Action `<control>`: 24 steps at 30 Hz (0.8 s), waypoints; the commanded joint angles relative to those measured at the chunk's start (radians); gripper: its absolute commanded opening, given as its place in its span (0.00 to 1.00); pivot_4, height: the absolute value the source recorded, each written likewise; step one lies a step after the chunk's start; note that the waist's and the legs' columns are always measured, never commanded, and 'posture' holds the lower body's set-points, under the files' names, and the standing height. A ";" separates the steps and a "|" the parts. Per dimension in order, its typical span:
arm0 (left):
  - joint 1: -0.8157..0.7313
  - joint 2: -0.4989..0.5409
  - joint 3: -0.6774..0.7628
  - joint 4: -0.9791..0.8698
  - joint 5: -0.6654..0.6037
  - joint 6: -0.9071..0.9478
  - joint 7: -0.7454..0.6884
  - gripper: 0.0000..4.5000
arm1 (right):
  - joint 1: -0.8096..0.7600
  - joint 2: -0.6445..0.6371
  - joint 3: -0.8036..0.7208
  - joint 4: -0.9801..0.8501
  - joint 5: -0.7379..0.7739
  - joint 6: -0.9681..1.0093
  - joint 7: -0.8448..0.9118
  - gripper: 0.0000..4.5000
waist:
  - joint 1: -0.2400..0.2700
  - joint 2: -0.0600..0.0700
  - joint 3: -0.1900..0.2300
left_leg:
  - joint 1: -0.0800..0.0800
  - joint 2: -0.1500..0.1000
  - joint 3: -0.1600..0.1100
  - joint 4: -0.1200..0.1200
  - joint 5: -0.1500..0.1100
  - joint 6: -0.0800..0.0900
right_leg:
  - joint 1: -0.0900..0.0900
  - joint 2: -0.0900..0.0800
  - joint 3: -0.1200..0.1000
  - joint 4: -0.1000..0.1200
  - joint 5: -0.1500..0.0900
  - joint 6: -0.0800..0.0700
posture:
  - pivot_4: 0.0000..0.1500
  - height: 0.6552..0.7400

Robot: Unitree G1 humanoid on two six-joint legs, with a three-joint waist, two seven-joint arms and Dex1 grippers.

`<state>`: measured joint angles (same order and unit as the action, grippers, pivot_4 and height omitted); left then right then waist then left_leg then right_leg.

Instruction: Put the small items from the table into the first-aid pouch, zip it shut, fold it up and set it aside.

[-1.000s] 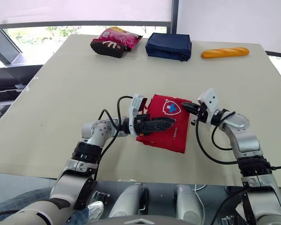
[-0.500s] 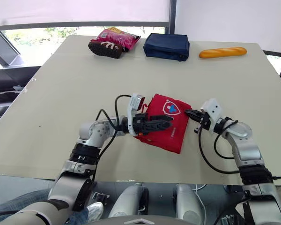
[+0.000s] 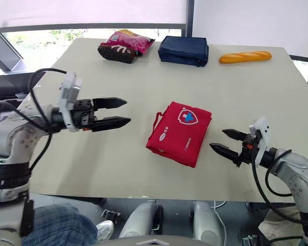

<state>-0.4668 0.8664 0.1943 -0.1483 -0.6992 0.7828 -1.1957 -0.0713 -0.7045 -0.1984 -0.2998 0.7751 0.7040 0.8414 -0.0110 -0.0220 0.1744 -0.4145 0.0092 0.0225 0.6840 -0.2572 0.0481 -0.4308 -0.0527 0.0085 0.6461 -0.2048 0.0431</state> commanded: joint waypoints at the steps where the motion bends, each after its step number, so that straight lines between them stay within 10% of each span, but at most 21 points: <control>1: 0.036 0.074 0.070 -0.101 -0.068 -0.014 -0.084 1.00 | -0.110 0.013 0.031 0.029 0.032 0.132 -0.080 0.98 | -0.003 -0.001 0.000 | 0.000 0.000 0.000 0.000 0.000 0.000 | 0.000 0.000 0.000 0.000 0.000 0.000 | 1.00 0.72; 15: 0.060 0.136 0.106 -0.210 -0.205 -0.001 -0.130 1.00 | -0.327 0.179 0.200 0.237 -0.088 0.212 -0.139 0.98 | -0.008 -0.001 0.000 | 0.000 0.002 0.000 0.000 0.000 0.000 | 0.000 0.004 0.000 0.000 0.001 0.002 | 1.00 0.72; 24: 0.070 0.128 0.105 -0.213 -0.207 -0.015 -0.118 1.00 | -0.340 0.263 0.114 0.222 -0.020 0.276 -0.182 0.14 | -0.006 -0.001 0.001 | 0.000 0.003 0.000 0.000 0.000 0.000 | -0.001 0.005 0.000 0.000 0.002 0.004 | 1.00 0.72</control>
<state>-0.3903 0.9834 0.2746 -0.3410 -0.8911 0.7825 -1.3143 -0.4003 -0.4434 -0.0517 -0.0576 0.7379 0.9742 0.6744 -0.0171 -0.0232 0.1749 -0.4146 0.0123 0.0225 0.6836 -0.2573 0.0481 -0.4318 -0.0481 0.0087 0.6464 -0.2025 0.0470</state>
